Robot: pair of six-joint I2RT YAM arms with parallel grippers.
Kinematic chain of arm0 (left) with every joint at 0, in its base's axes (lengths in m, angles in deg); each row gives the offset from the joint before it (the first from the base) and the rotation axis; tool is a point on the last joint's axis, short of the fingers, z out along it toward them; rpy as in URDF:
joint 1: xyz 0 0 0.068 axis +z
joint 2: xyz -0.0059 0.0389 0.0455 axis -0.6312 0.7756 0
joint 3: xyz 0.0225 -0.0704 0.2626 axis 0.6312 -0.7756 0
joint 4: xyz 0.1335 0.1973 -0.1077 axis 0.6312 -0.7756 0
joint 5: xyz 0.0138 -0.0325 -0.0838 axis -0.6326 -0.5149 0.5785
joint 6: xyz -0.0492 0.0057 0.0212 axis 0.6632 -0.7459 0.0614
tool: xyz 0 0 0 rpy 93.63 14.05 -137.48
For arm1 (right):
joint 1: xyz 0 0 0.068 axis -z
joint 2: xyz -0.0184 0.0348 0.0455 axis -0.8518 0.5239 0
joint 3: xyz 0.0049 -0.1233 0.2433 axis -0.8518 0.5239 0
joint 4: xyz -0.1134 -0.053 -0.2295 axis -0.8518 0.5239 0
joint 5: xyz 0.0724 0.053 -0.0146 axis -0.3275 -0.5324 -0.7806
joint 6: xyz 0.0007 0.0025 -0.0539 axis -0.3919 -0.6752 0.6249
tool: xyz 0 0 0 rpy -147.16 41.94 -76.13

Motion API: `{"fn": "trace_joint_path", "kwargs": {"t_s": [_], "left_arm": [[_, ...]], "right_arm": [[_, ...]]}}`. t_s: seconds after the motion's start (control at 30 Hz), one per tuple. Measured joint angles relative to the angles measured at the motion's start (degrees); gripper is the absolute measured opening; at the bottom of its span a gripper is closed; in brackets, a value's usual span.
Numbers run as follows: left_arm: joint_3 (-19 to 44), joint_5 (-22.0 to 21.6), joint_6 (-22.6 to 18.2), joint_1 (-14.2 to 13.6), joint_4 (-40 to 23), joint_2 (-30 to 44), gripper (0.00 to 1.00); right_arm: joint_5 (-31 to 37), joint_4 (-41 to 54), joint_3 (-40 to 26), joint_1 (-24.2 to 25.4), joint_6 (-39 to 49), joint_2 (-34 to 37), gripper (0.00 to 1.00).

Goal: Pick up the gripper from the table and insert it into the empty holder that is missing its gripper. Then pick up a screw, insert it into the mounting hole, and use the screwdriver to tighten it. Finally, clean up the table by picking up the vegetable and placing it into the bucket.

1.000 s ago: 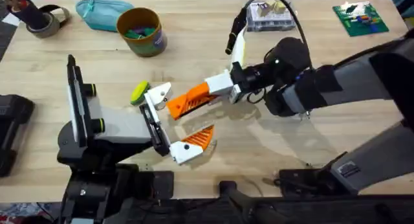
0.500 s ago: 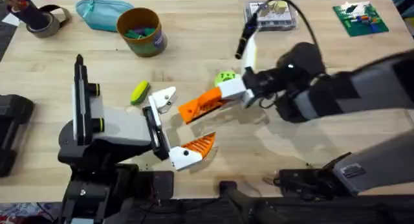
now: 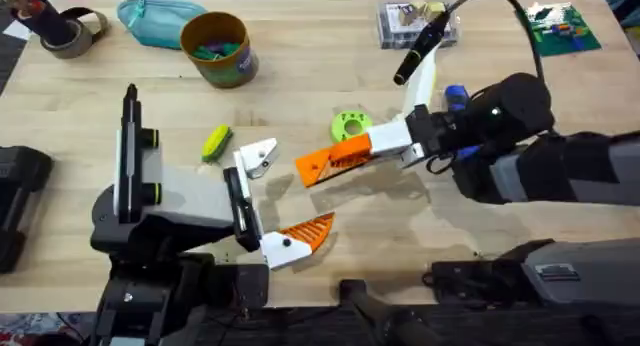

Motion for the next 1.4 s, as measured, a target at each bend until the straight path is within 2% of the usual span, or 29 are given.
{"fn": "trace_joint_path", "kwargs": {"t_s": [0.43, 0.67, 0.8, 1.4], "left_arm": [[0.0, 0.4, 0.0, 0.0, -0.1, 0.0, 0.991], [0.0, 0.4, 0.0, 0.0, -0.1, 0.0, 0.991], [0.0, 0.4, 0.0, 0.0, -0.1, 0.0, 0.991], [0.0, 0.4, 0.0, 0.0, -0.1, 0.0, 0.991]], "right_arm": [[7.0, 0.7, 0.1, -5.1, -0.5, 0.0, 0.021], [10.9, 6.7, 0.2, -7.8, 0.5, 0.0, 0.021], [12.7, 7.2, 0.2, -8.5, 1.3, 0.0, 0.021], [14.1, 14.2, 0.2, -9.7, 2.3, 0.0, 0.021]]}}
